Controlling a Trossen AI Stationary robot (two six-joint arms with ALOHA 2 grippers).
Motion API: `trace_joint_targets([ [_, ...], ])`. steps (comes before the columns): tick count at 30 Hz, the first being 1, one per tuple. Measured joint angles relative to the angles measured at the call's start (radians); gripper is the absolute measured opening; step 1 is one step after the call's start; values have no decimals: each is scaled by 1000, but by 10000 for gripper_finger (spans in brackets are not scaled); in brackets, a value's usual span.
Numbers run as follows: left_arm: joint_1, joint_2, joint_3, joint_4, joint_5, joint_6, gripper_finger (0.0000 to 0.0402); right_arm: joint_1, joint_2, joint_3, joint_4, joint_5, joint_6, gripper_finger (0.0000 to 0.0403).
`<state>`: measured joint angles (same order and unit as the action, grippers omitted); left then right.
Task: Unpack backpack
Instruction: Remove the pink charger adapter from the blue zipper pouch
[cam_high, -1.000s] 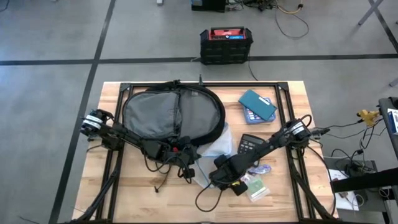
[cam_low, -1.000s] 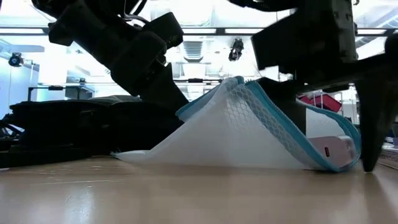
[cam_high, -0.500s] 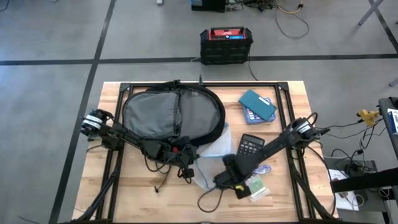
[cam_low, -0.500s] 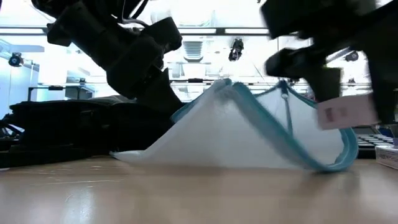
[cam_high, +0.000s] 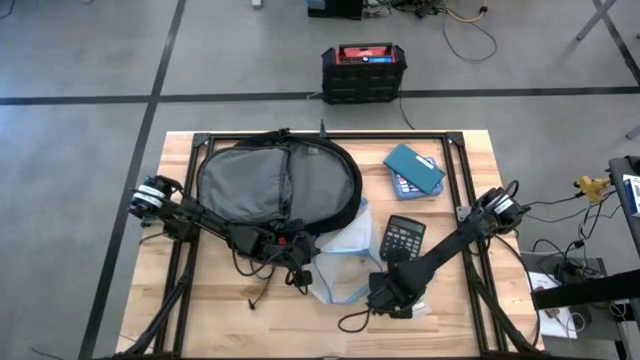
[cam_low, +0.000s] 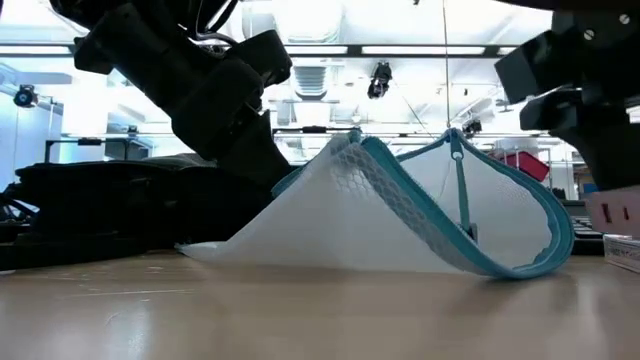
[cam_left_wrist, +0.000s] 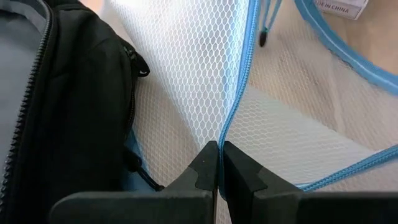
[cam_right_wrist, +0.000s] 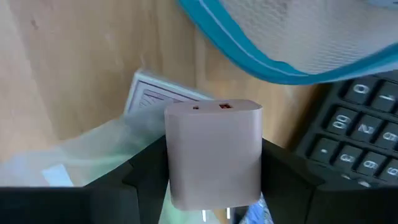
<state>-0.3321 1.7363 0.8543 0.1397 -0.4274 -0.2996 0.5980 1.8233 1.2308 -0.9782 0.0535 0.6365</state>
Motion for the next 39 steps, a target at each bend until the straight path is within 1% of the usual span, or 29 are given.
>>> trace_joint_targets([
  [4, 0, 0, 0, 1, -8, 2, 0, 0, -2, 2, 0, -6, -1, 252],
  [7, 0, 0, 0, 21, -32, 2, 0, 0, -3, 27, -47, -21, -1, 272],
  [11, 0, 0, 0, 80, -44, 21, 0, 0, -5, 86, -97, -17, -2, 287],
  [13, 0, 0, 0, 107, -45, 28, 0, 0, -5, 115, -109, 2, -6, 289],
  [15, 0, 0, 0, 127, -45, 31, 0, 0, -5, 140, -101, 52, -9, 287],
  [18, 0, 0, 0, 172, -45, 50, 0, 0, -6, 150, -42, 187, -8, 278],
  [20, 0, 0, 0, 206, -45, 63, 0, -5, -4, 147, 17, 252, -4, 270],
  [26, -18, 0, 0, 332, -46, 131, 0, -35, 51, 136, 50, 316, 30, 236],
  [29, -36, -1, 0, 363, -28, 180, 0, -54, 69, 129, 41, 325, 23, 222],
  [31, -48, -2, 2, 359, -16, 204, 0, -67, 71, 119, 32, 355, 17, 217],
  [35, -60, -2, 18, 358, -13, 229, 0, -113, 70, 106, 46, 415, -2, 221],
  [39, -71, -3, 25, 356, -3, 240, 0, -151, 70, 65, 192, 424, -56, 237],
])
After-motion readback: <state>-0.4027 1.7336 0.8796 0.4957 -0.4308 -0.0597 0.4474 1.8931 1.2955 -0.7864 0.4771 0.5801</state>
